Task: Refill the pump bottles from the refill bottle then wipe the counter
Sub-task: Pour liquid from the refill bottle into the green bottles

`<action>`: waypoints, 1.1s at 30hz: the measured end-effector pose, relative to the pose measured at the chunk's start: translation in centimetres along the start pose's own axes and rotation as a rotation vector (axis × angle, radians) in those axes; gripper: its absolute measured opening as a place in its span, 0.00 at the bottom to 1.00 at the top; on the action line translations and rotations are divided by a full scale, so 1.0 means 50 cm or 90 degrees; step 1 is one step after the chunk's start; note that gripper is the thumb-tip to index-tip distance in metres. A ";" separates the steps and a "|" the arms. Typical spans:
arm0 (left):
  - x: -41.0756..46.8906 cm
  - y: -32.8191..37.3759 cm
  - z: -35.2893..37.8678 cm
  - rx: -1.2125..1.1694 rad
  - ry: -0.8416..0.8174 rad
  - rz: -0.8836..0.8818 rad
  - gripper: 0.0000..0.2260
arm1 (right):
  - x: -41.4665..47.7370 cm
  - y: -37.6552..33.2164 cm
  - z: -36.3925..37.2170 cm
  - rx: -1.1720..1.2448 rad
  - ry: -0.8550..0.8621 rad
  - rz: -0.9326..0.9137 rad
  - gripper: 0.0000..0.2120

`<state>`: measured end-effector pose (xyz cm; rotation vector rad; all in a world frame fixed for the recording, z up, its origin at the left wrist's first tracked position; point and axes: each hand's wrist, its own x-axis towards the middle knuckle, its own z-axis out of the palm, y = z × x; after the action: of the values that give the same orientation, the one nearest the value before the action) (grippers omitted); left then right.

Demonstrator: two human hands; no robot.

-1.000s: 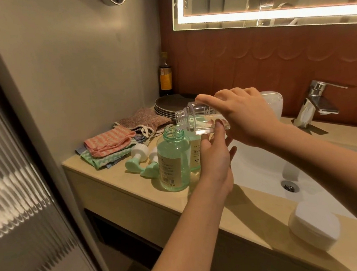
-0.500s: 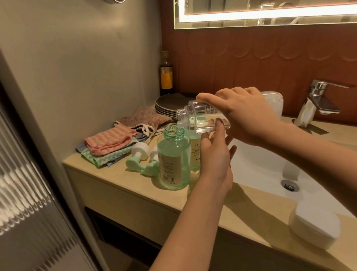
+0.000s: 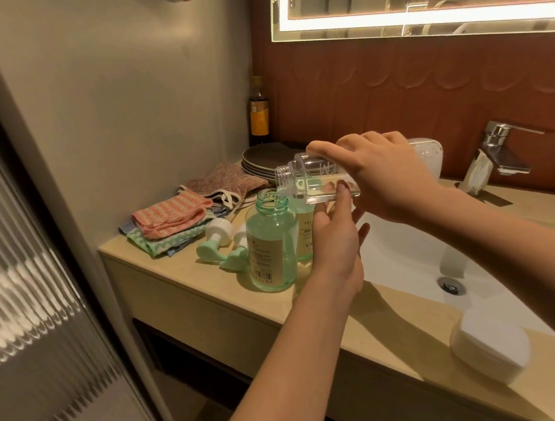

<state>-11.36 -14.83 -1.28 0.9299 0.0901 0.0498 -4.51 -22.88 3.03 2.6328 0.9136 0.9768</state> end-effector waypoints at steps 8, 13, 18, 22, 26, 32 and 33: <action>0.001 0.000 -0.001 0.007 0.001 -0.002 0.19 | 0.003 -0.001 -0.005 -0.008 -0.004 -0.004 0.36; 0.001 0.000 -0.001 0.005 -0.001 0.000 0.19 | 0.003 -0.002 -0.007 -0.015 -0.004 -0.006 0.36; 0.000 -0.001 0.000 0.003 -0.003 0.000 0.18 | 0.003 -0.001 -0.005 -0.015 -0.002 -0.006 0.35; 0.001 0.001 -0.001 0.003 -0.001 -0.005 0.18 | 0.004 -0.002 -0.006 -0.012 -0.002 -0.007 0.36; -0.001 0.002 -0.001 0.003 0.000 -0.007 0.18 | 0.004 -0.003 -0.005 -0.015 -0.001 -0.006 0.36; -0.001 0.004 -0.001 0.002 0.000 -0.005 0.17 | 0.005 -0.002 -0.006 -0.014 0.006 -0.007 0.34; -0.002 0.004 -0.001 0.004 0.000 -0.005 0.17 | 0.005 -0.002 -0.006 -0.014 0.007 -0.007 0.34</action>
<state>-11.44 -14.67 -1.12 0.9352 0.0947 0.0422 -4.61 -22.65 3.35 2.6041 0.9146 0.9944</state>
